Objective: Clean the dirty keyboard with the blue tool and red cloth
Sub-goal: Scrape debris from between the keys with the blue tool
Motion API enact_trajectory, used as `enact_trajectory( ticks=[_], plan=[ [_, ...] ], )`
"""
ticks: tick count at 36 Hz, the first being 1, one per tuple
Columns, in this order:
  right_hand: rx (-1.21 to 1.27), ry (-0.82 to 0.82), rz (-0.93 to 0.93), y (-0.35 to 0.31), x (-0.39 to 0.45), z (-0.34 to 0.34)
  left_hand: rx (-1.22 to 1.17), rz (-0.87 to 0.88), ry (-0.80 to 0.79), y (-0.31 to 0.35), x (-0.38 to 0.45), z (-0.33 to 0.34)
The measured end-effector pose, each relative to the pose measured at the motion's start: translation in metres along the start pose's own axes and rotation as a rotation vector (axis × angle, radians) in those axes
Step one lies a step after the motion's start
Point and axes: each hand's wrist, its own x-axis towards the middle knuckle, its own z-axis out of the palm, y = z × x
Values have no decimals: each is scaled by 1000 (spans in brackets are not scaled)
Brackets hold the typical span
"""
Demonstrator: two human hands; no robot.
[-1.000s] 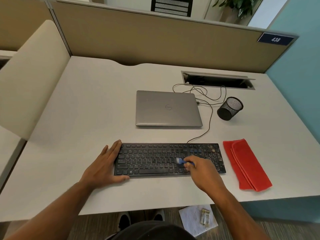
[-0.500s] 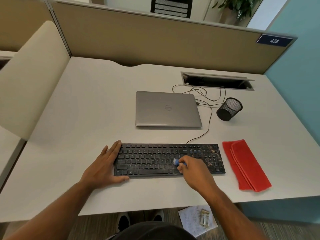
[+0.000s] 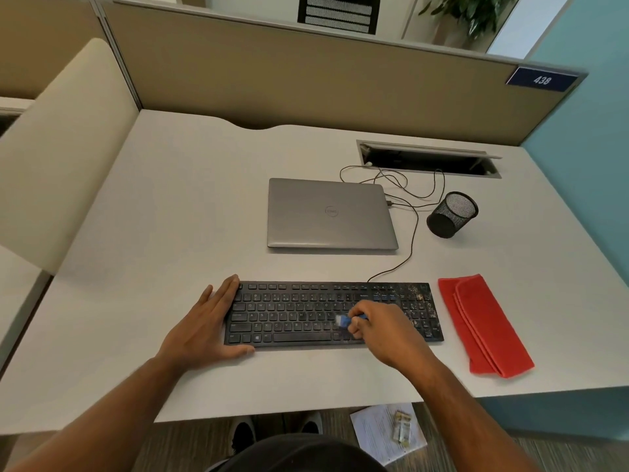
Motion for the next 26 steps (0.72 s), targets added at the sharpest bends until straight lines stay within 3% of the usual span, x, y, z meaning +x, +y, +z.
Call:
enact_trajectory(
  ticks=[2, 9, 15, 21, 26],
  plan=[
    [6, 46, -16, 0, 1, 1, -6, 5, 9, 1, -1, 0],
    [-135, -142, 0, 2, 2, 3, -7, 9, 4, 1, -2, -1],
    [-44, 23, -23, 2, -1, 2, -9, 2, -4, 3, -2, -3],
    [-34, -66, -10, -1, -4, 4, -6, -1, -9, 5, -2, -5],
    [-8, 95, -74, -9, -6, 1, -9, -3, -11, 6, -2, -6]
  ],
)
